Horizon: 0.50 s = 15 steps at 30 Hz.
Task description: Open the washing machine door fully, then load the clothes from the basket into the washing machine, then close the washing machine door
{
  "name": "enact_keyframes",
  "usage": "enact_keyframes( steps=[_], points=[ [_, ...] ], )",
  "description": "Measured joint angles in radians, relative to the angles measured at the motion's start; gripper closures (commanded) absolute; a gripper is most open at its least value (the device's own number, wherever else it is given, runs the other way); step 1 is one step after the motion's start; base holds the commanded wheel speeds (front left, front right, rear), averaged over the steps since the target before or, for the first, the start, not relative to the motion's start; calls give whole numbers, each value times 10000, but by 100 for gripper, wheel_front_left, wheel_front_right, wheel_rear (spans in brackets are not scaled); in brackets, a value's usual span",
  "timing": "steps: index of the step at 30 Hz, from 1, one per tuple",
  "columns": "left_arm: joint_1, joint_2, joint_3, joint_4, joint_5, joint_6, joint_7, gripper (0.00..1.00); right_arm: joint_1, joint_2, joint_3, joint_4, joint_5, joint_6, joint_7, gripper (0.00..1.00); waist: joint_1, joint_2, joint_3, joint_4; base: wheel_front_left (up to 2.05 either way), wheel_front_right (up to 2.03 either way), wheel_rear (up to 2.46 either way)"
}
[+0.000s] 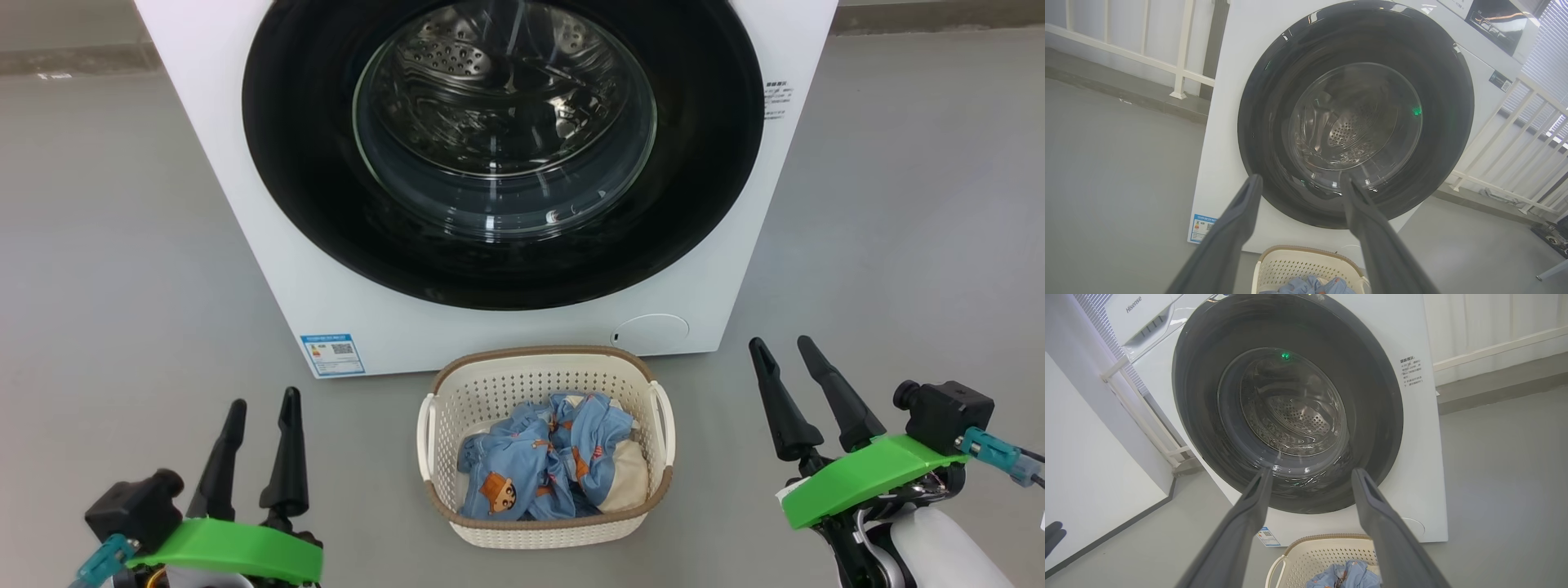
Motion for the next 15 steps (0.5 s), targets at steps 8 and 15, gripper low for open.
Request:
enact_keyframes(
  steps=[8,15],
  points=[
    [-182,21,17,186,863,15,-242,0,-174,-77,184,-4,-775,0,-251,0,0,0,5,6,0,0,0],
    [-227,79,0,257,1703,29,-435,0,-213,-176,303,0,-1494,0,-433,0,-1,0,19,11,0,0,0]
  ],
)
